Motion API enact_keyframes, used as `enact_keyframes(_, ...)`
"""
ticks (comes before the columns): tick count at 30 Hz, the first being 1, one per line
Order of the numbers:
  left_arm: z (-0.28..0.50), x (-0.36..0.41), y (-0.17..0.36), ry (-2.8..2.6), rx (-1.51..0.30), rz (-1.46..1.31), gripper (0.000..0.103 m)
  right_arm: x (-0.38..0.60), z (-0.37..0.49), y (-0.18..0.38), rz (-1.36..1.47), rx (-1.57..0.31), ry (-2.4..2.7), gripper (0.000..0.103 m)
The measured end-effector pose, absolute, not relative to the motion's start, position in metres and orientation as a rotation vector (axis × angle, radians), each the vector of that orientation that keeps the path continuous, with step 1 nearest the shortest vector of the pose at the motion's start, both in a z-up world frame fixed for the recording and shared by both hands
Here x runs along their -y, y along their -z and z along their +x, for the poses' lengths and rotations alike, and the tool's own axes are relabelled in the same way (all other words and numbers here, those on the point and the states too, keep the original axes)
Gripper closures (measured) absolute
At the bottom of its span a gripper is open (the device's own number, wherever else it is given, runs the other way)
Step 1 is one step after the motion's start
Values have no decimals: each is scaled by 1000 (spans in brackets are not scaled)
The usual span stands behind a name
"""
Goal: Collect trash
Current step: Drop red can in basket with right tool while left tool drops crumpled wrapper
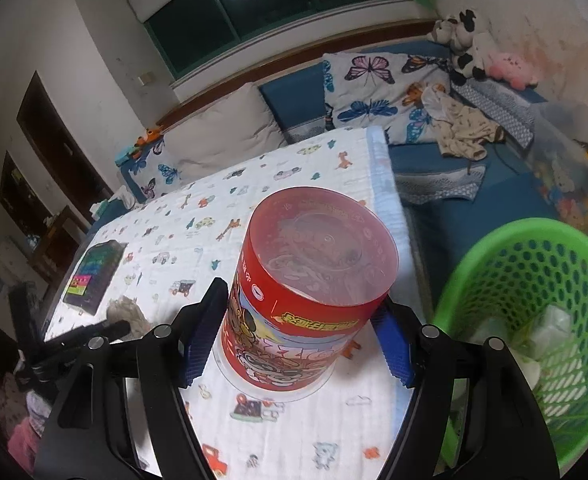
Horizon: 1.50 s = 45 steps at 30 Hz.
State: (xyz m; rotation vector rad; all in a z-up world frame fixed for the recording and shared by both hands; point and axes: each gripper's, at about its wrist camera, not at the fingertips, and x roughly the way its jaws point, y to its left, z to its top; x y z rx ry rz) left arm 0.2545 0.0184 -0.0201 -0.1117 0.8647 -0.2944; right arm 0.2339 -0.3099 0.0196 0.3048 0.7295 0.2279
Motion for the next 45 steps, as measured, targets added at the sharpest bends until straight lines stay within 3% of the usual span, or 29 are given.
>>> enact_keyframes(19, 239, 132, -19, 530, -825, 6, 65, 433, 180, -6, 242, -748, 43, 33)
enact_keyframes(30, 244, 210, -17, 612, -847, 90, 65, 479, 171, 34, 237, -799, 165, 32)
enact_keyframes(45, 246, 293, 2, 697, -909, 173, 62, 493, 140, 24, 259, -750, 159, 27)
